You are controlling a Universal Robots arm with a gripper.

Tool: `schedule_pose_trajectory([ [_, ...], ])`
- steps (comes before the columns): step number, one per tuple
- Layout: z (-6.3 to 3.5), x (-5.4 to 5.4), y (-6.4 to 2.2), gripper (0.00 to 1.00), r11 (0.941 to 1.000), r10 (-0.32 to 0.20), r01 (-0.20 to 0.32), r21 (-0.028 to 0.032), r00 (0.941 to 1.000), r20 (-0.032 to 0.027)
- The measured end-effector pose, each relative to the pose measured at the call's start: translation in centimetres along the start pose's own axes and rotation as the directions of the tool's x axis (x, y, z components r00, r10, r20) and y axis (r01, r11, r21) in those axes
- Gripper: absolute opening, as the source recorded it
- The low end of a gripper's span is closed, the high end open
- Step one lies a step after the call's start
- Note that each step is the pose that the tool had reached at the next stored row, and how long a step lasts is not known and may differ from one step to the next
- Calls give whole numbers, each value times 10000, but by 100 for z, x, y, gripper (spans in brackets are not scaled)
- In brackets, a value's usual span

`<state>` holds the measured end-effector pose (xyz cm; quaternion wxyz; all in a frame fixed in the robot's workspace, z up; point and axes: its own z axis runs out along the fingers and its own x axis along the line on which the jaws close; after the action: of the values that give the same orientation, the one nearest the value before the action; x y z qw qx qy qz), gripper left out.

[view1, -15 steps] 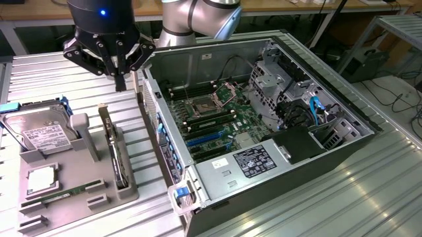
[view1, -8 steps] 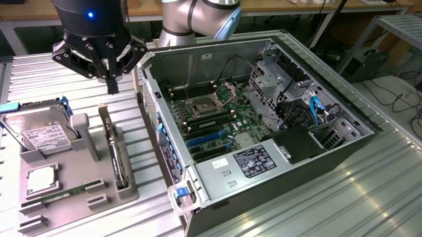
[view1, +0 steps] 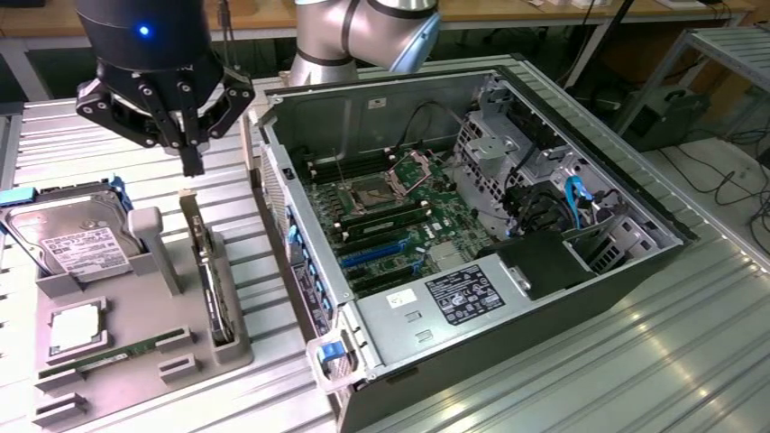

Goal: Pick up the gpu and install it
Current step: 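Reach for the gpu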

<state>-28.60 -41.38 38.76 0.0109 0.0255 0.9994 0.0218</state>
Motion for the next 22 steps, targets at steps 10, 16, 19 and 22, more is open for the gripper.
schedule_pose_trajectory([
  [10, 4, 138, -53, 11, 10000, -39, 39, -1, 10000, -2],
  [16, 14, 184, -154, 11, 10000, -67, 67, 0, 10000, -4],
  [19, 21, 195, -231, 11, 10000, -80, 80, -2, 10000, -4],
  [22, 28, 197, -306, 11, 10000, -88, 88, -1, 10000, -5],
])
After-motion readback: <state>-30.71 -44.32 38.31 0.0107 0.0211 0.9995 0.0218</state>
